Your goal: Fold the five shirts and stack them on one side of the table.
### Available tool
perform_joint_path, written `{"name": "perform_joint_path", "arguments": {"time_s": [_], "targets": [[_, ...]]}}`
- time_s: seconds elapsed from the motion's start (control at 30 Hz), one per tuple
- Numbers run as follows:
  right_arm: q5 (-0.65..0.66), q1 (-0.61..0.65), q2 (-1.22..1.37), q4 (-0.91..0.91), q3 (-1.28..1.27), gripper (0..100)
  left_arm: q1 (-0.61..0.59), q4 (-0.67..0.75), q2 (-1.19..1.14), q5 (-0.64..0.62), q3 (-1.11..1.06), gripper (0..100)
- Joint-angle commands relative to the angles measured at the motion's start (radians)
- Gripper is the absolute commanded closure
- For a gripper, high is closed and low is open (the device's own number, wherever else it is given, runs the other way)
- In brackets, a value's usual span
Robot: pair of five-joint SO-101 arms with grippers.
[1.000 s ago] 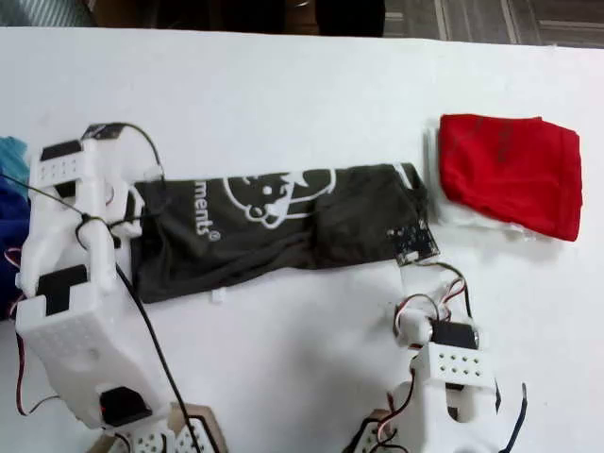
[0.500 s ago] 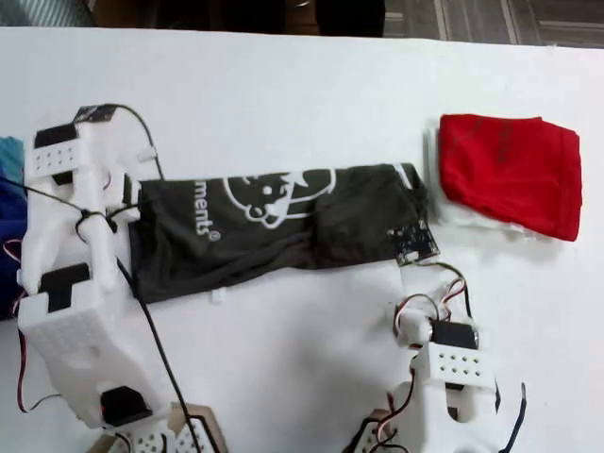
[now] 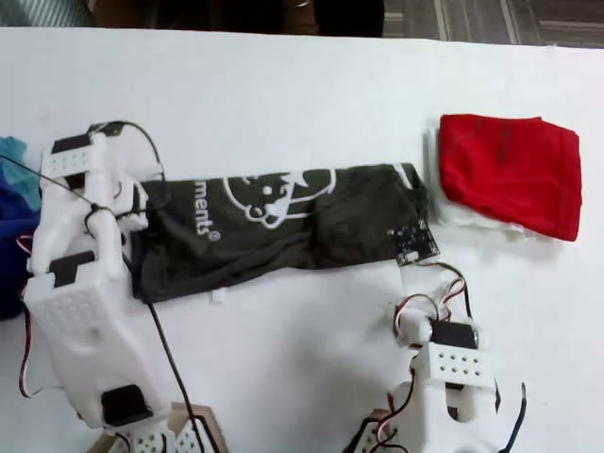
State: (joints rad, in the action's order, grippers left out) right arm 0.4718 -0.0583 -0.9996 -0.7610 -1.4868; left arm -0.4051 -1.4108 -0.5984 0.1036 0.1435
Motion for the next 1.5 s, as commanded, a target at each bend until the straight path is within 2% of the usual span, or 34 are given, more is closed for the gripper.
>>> {"name": "perform_joint_path", "arguments": {"time_s": [0.0, 0.2, 0.4, 0.47, 0.53, 0.57, 0.6, 0.67, 0.87, 1.0, 1.2, 1.47], "targets": [[-0.005, -0.008, -0.016, 0.018, 0.003, 97.8, 0.075, -0.044, -0.006, -0.015, -0.004, 76], [-0.005, -0.008, -0.016, 0.018, 0.003, 97.8, 0.155, -0.064, -0.006, -0.017, -0.004, 76], [-0.005, -0.008, -0.016, 0.018, 0.003, 97.8, 0.155, -0.069, -0.052, -0.011, 0.005, 76], [-0.005, -0.008, -0.016, 0.018, 0.003, 97.8, 0.152, -0.072, -0.087, -0.009, 0.005, 82], [-0.005, -0.01, -0.016, 0.018, 0.003, 97.8, 0.137, -0.089, -0.1, -0.011, 0.016, 97], [-0.005, -0.01, -0.016, 0.018, 0.003, 97.8, 0.121, -0.1, -0.109, -0.011, 0.028, 99], [-0.005, -0.01, -0.016, 0.018, 0.003, 97.8, 0.101, -0.114, -0.11, -0.009, 0.039, 96], [-0.003, -0.01, -0.018, 0.018, 0.003, 97.8, 0.043, -0.129, -0.104, -0.002, 0.065, 98], [-0.003, -0.01, -0.018, 0.018, 0.003, 97.8, -0.161, -0.227, -0.11, 0.153, 0.26, 97], [-0.003, -0.01, -0.018, 0.018, 0.002, 97.8, -0.239, -0.339, -0.11, 0.238, 0.412, 97], [-0.003, -0.01, -0.019, 0.018, 0.002, 97.8, -0.285, -0.374, -0.101, 0.264, 0.466, 97], [-0.006, -0.013, -0.021, 0.018, 0.002, 97.8, -0.207, -0.377, -0.051, 0.23, 0.315, 97]]}}
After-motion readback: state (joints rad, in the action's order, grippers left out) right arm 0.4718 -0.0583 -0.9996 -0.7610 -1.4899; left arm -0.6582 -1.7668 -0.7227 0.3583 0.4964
